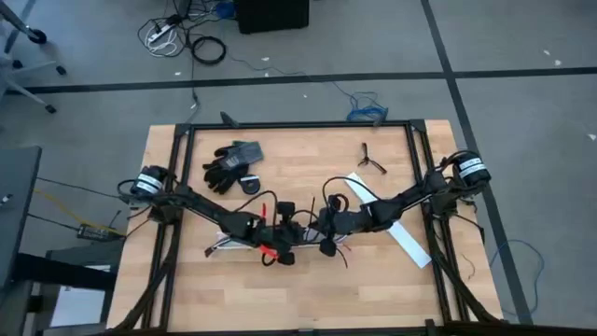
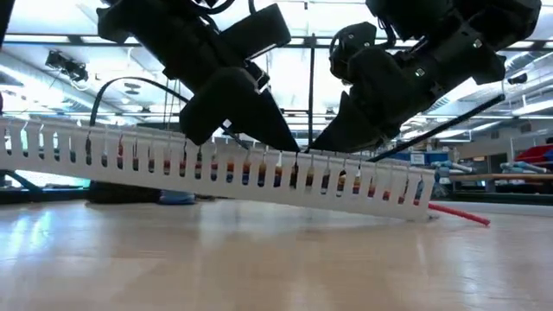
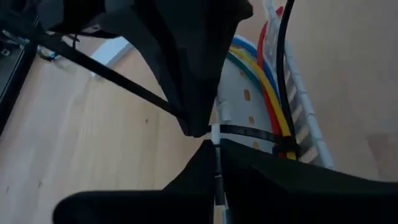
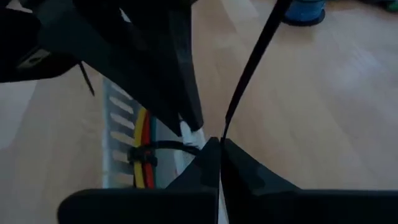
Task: Ziptie cables
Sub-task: Put the zip tied cable wires into the white cable duct
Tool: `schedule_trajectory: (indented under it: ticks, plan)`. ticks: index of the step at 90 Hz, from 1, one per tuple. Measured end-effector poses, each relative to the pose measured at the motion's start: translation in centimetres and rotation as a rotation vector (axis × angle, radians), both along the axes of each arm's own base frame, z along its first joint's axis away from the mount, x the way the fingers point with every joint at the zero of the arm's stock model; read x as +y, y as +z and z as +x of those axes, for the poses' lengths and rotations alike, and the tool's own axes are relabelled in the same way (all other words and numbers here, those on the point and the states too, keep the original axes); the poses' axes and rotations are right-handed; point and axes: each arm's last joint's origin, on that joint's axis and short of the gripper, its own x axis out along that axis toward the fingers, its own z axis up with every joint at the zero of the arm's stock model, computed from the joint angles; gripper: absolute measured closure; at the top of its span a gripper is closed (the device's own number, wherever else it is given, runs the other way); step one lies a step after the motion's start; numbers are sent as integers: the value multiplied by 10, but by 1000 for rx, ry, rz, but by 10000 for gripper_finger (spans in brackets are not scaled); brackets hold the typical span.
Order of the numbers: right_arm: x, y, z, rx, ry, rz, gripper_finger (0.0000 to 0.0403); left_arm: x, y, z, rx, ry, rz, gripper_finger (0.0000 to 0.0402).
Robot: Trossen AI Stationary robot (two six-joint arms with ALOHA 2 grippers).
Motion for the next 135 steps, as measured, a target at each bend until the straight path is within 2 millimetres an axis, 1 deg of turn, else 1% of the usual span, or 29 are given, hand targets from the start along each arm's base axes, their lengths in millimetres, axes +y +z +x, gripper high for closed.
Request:
schedule_trajectory:
  ticks: [16, 34, 43, 55, 65, 74, 82, 90, 101, 112, 123, 135]
  plan:
    - [0, -5, -3, 46, 15, 30, 402, -10, 7, 1, -43, -68, 81, 401]
    - [2, -4, -2, 26, 21, 58, 401, -10, 7, 0, -31, -65, 101, 401]
    - [2, -2, -1, 8, 27, 58, 387, -10, 7, 0, -31, -64, 101, 401]
    - [3, -1, 0, -3, 59, 29, 342, -9, 6, 0, -27, -60, 95, 401]
    - [3, 0, 1, -13, 60, 27, 285, -9, 5, -1, -20, -53, 84, 401]
    - [-2, 2, 1, -7, 50, 46, 232, -9, 4, -1, -14, -51, 85, 401]
    - [-7, 9, -1, -8, 58, 17, 196, -9, 4, -2, -13, -40, 81, 401]
    - [-14, 21, -4, -22, 55, -10, 175, -8, 4, -2, -19, -12, 81, 401]
    - [-21, 39, -9, -47, 52, -37, 170, -7, 7, -1, -36, 20, 72, 401]
    - [-23, 48, -14, -59, 52, -43, 175, -7, 7, -1, -39, 22, 72, 401]
    - [-24, 51, -14, -70, 47, -52, 178, -7, 7, -1, -35, 17, 71, 401]
    - [-23, 49, -14, -63, 46, -55, 176, -8, 5, -1, -28, -11, 51, 401]
